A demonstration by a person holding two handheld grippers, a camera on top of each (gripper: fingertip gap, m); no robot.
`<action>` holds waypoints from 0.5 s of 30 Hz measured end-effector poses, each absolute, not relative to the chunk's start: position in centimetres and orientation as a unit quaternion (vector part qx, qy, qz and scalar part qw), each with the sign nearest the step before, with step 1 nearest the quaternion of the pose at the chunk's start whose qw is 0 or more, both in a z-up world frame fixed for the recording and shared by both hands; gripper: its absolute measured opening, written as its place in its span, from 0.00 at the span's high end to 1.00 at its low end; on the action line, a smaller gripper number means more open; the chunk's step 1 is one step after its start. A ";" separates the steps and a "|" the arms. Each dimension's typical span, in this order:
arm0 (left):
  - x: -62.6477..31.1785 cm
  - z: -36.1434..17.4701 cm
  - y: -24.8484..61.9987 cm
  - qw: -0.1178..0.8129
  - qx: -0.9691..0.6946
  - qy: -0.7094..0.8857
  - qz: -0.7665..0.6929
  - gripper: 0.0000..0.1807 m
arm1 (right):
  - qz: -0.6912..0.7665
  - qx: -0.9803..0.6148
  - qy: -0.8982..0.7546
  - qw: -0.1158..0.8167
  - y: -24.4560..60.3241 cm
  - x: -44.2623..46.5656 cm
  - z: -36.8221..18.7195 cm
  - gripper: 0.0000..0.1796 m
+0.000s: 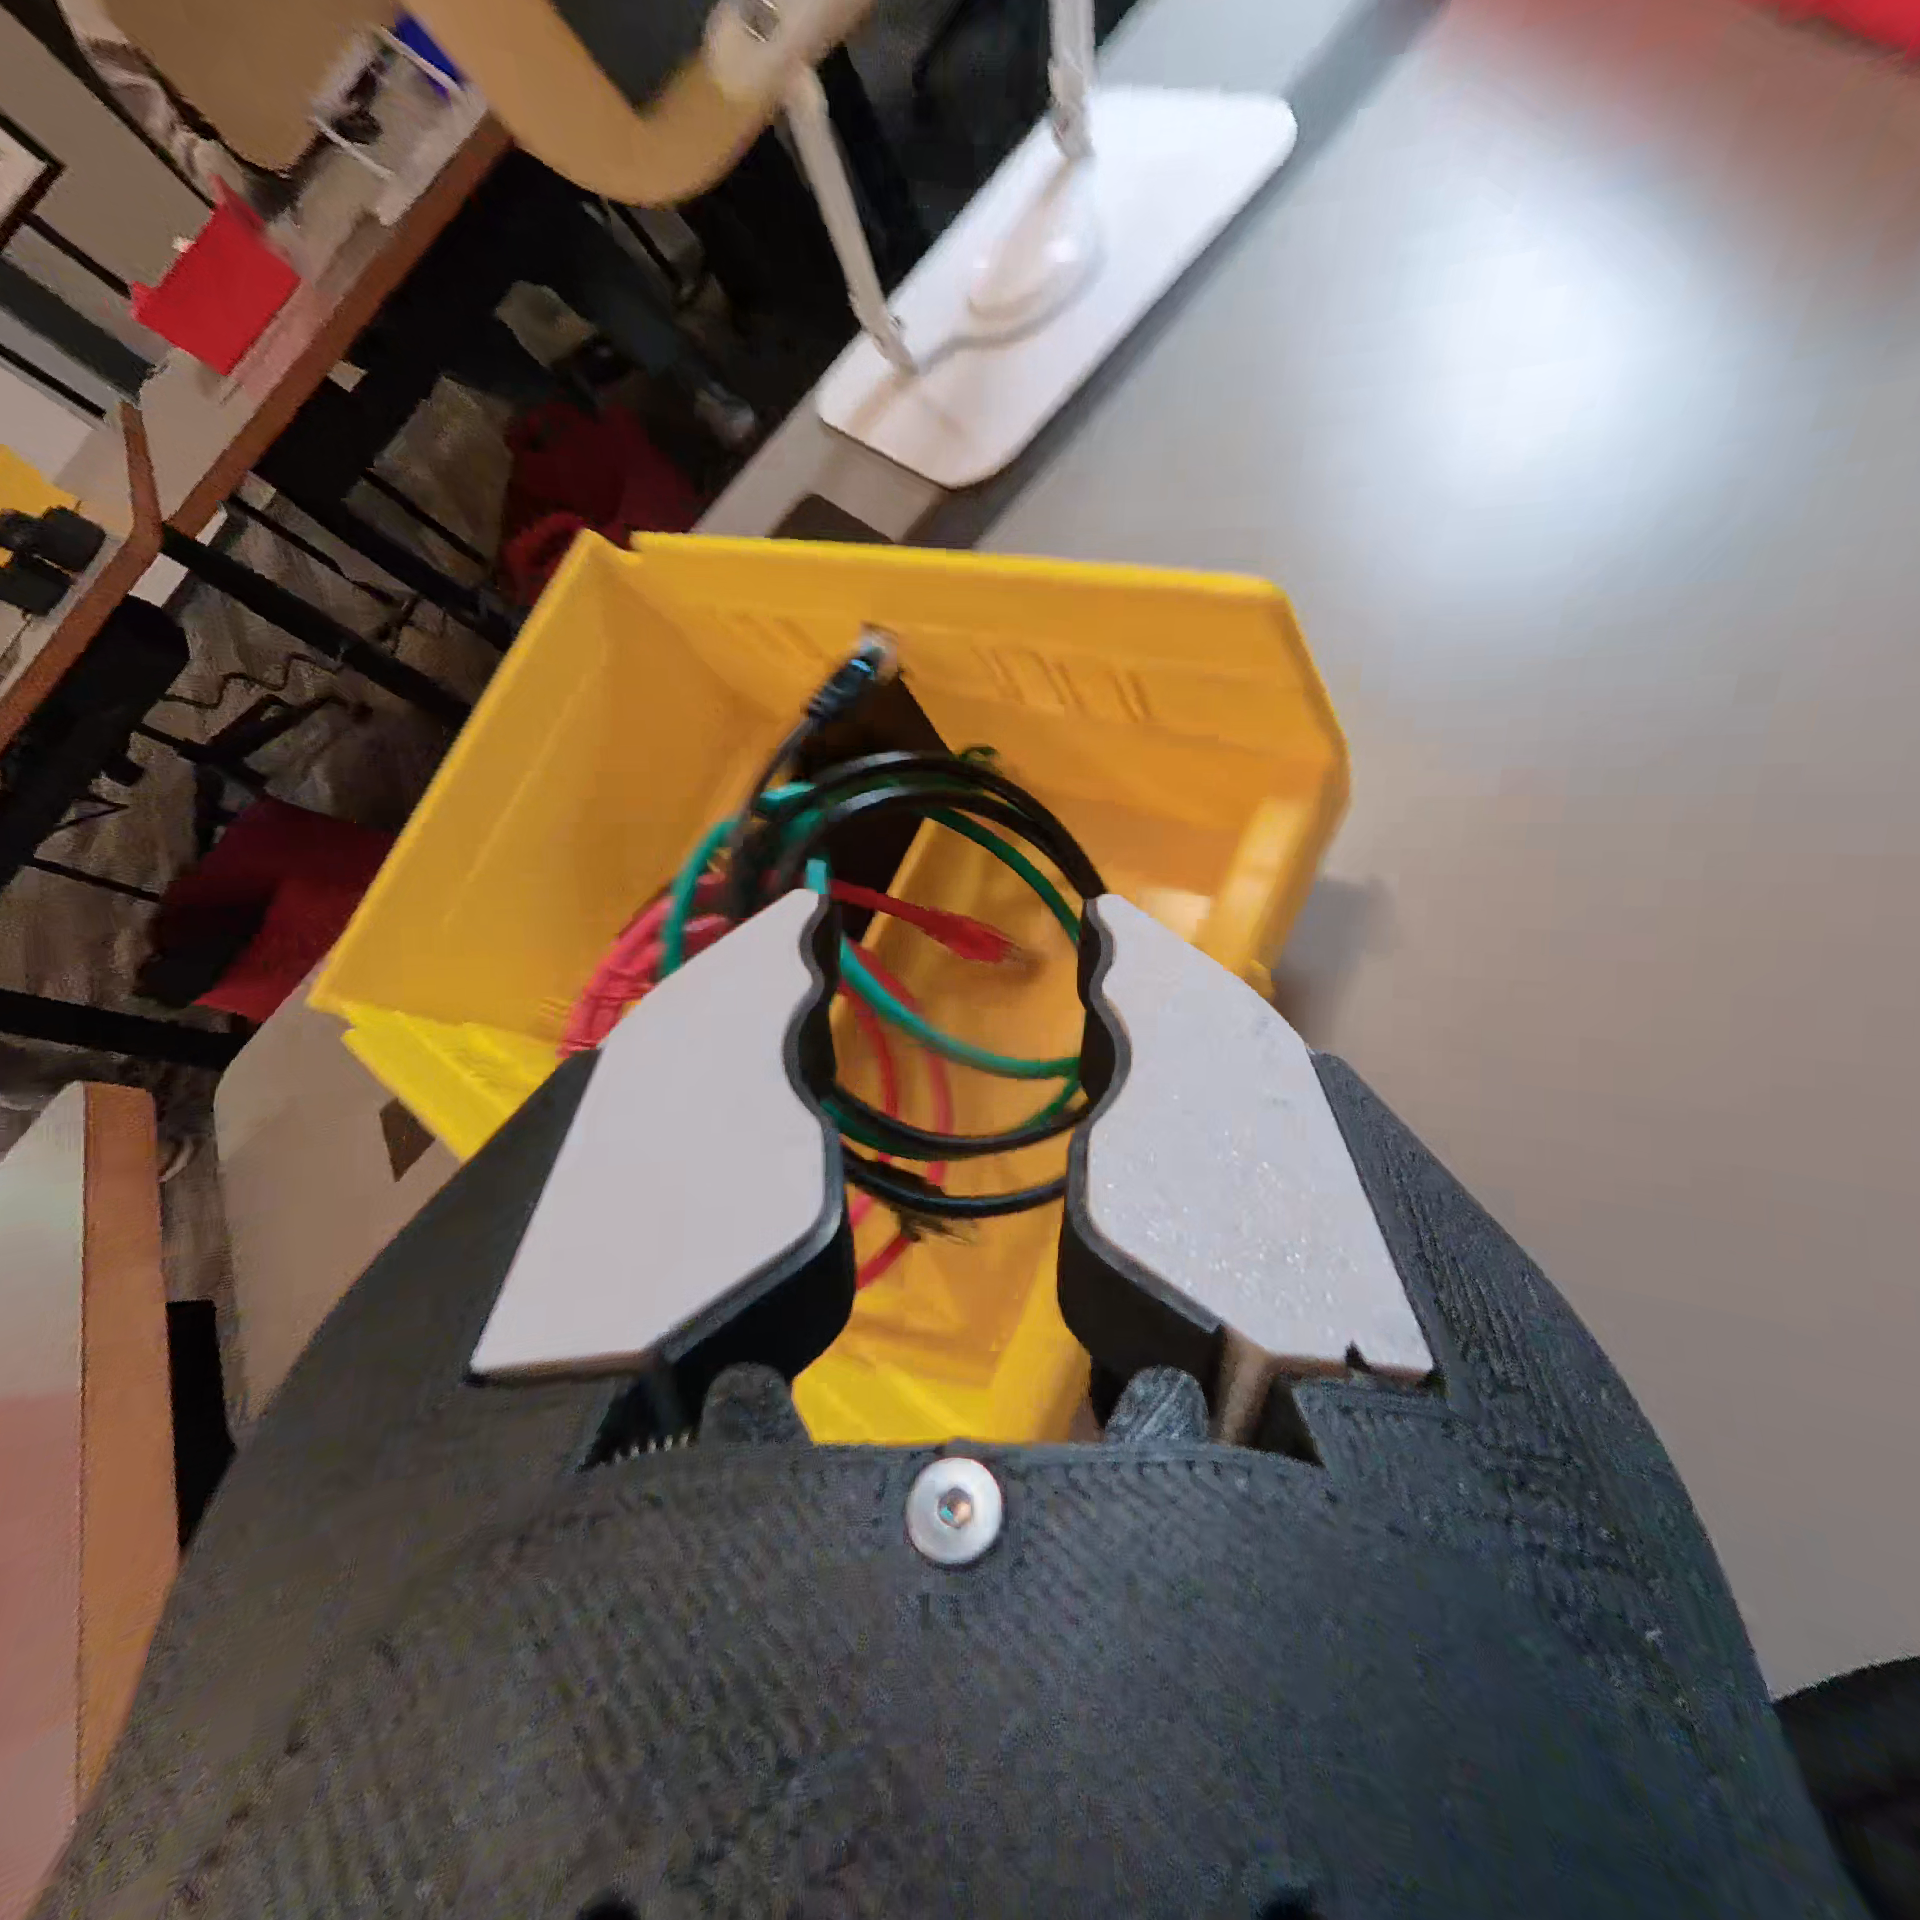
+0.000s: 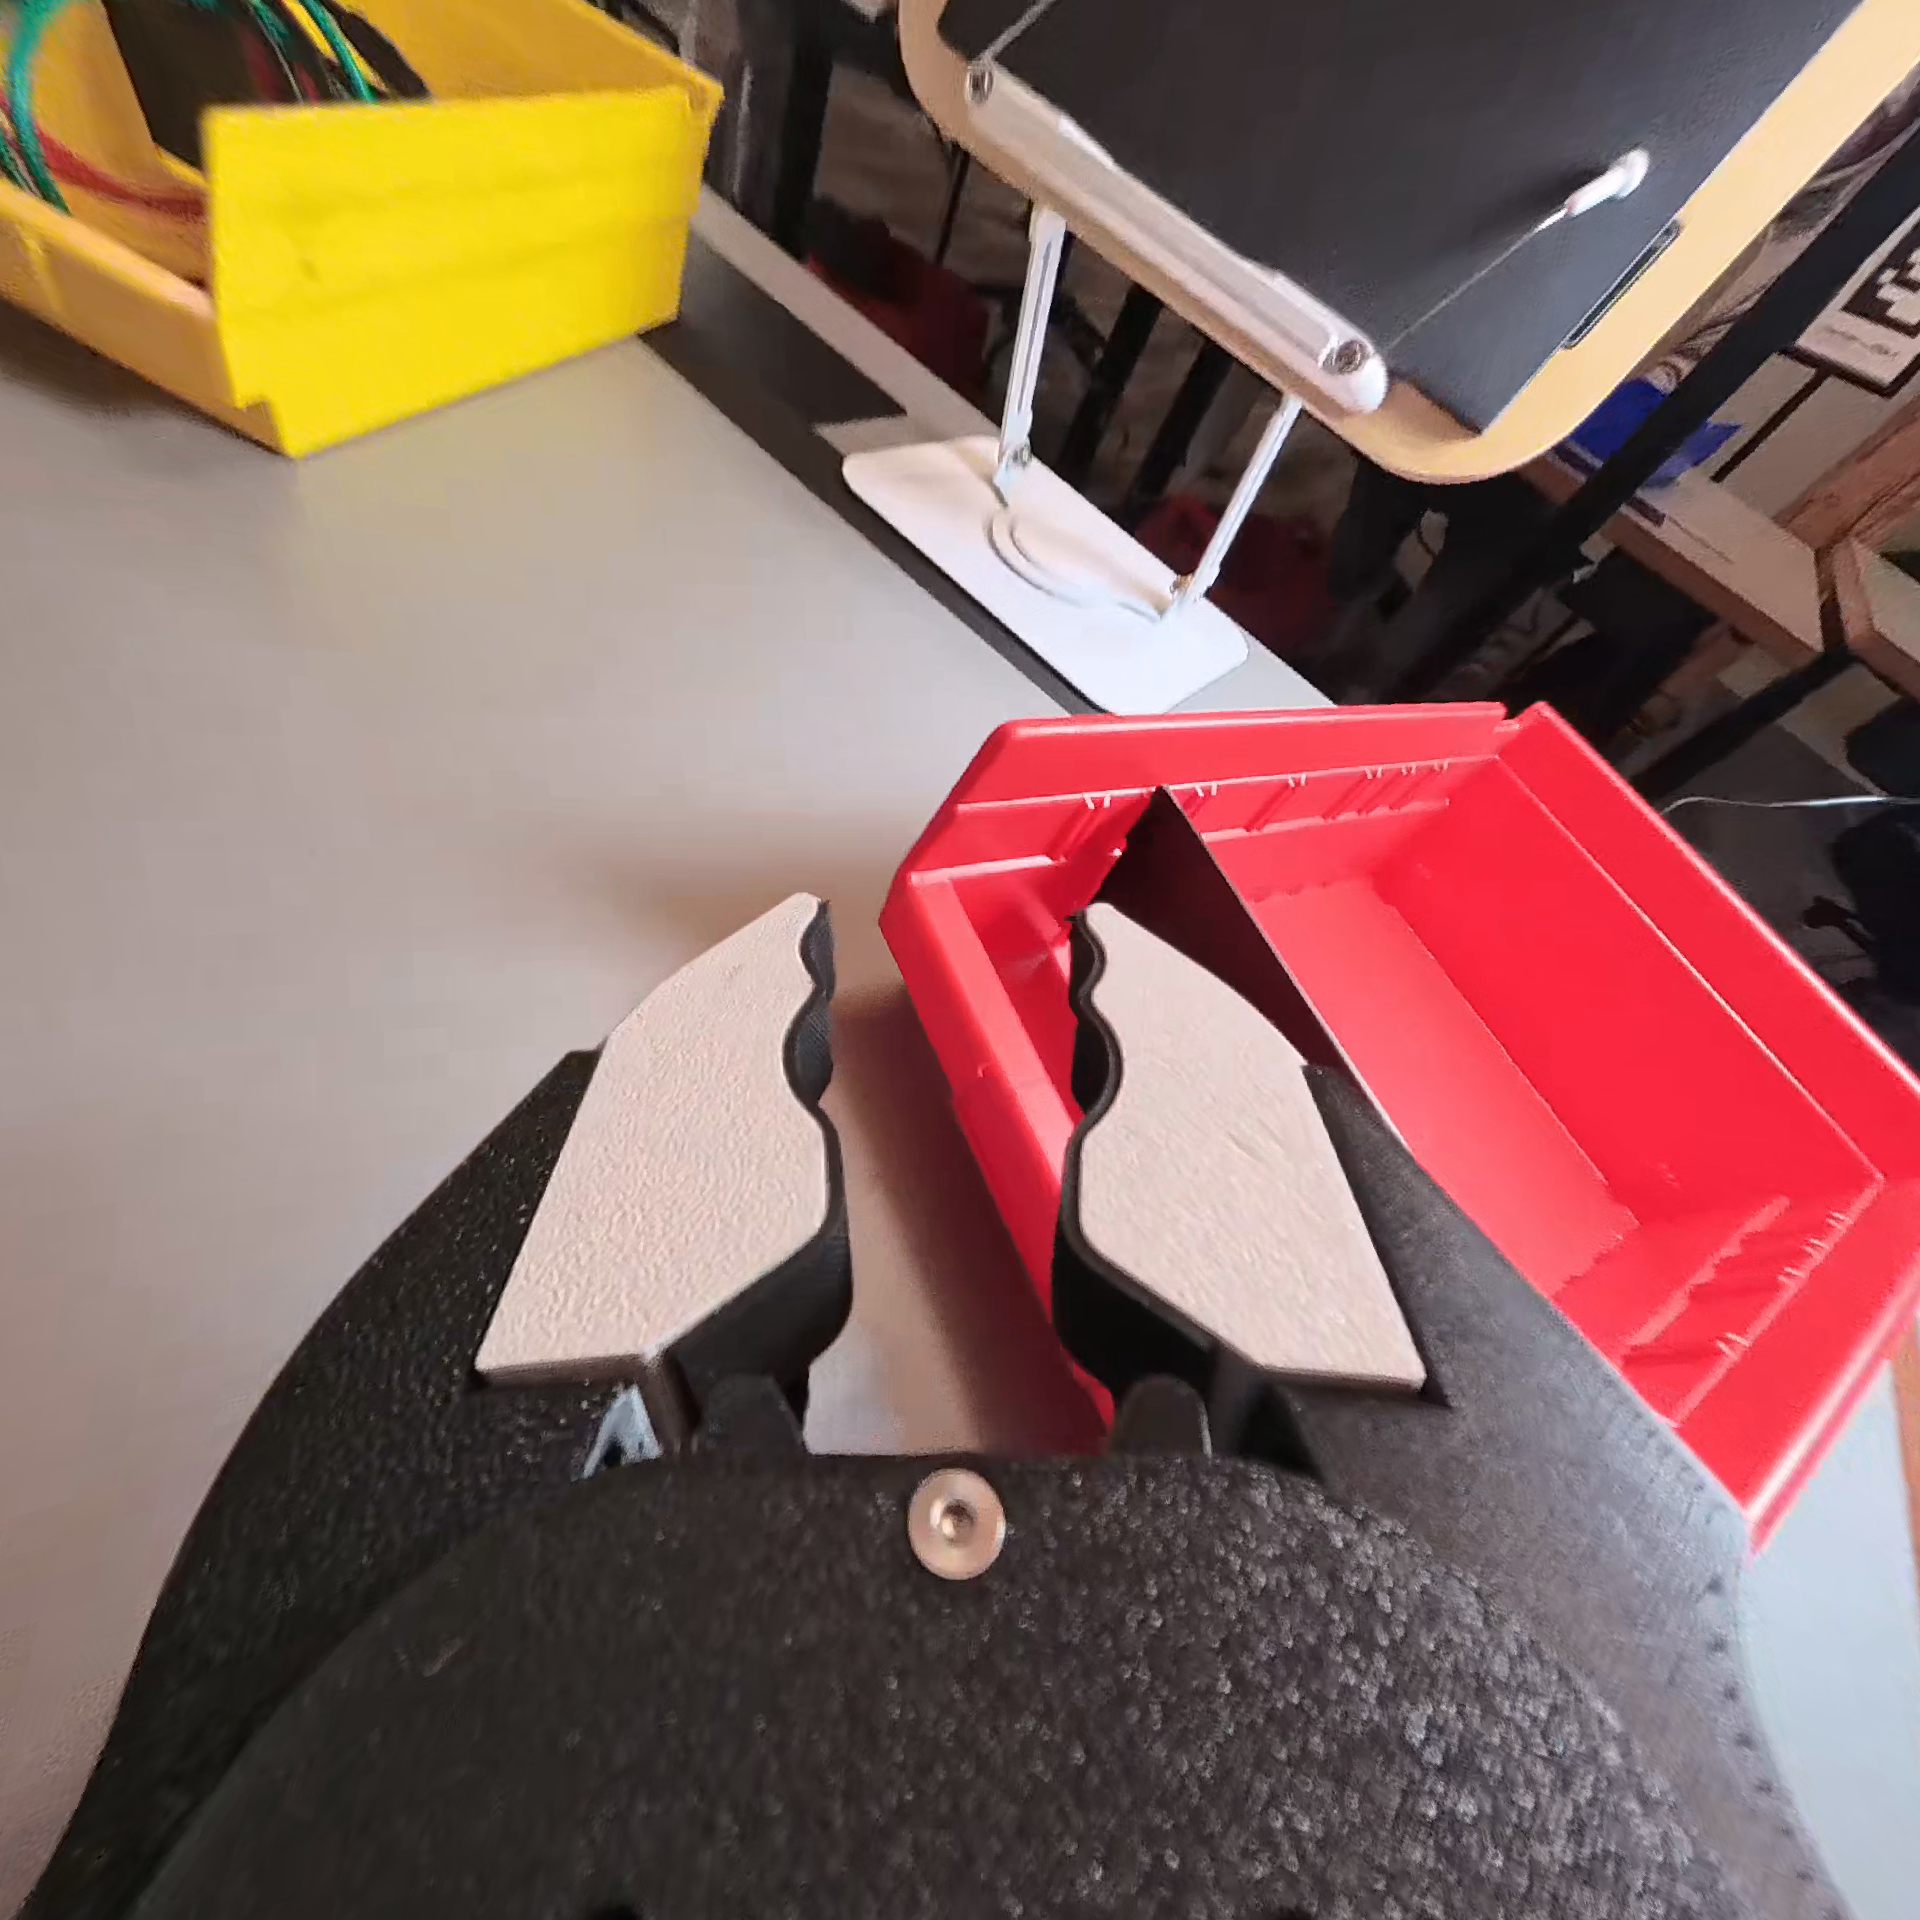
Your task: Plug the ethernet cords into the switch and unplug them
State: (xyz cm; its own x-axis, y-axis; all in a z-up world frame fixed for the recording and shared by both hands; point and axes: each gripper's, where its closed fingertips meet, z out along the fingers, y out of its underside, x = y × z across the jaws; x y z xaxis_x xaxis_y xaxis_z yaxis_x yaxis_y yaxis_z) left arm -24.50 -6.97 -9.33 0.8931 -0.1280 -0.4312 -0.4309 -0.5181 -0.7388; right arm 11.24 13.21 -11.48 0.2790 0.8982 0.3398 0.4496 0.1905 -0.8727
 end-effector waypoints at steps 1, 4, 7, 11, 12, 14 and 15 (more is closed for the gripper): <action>-25.5 -8.1 -6.7 0.472 -0.854 0.153 0.157 0.75 | 0.221 -0.598 -0.558 0.531 12.9 11.3 -11.2 0.76; -28.7 -5.0 -5.3 0.478 -0.859 0.122 0.138 0.75 | 0.243 -0.591 -0.548 0.540 12.0 11.3 -10.6 0.76; -31.9 -3.7 -3.3 0.437 -0.886 0.093 0.125 0.74 | 0.269 -0.596 -0.533 0.538 11.6 11.2 -10.1 0.74; -35.8 -5.0 -0.1 0.361 -0.928 0.035 0.090 0.72 | 0.292 -0.614 -0.493 0.543 12.1 11.6 -9.7 0.69; -36.6 -5.8 0.6 0.343 -0.935 0.021 0.083 0.72 | 0.295 -0.618 -0.480 0.548 12.4 11.8 -9.5 0.68; -37.8 -7.7 1.8 0.306 -0.950 -0.006 0.067 0.72 | 0.301 -0.626 -0.451 0.560 13.3 12.4 -9.2 0.65; -38.4 -8.8 2.3 0.289 -0.955 -0.020 0.059 0.72 | 0.308 -0.629 -0.437 0.564 13.7 12.6 -9.1 0.64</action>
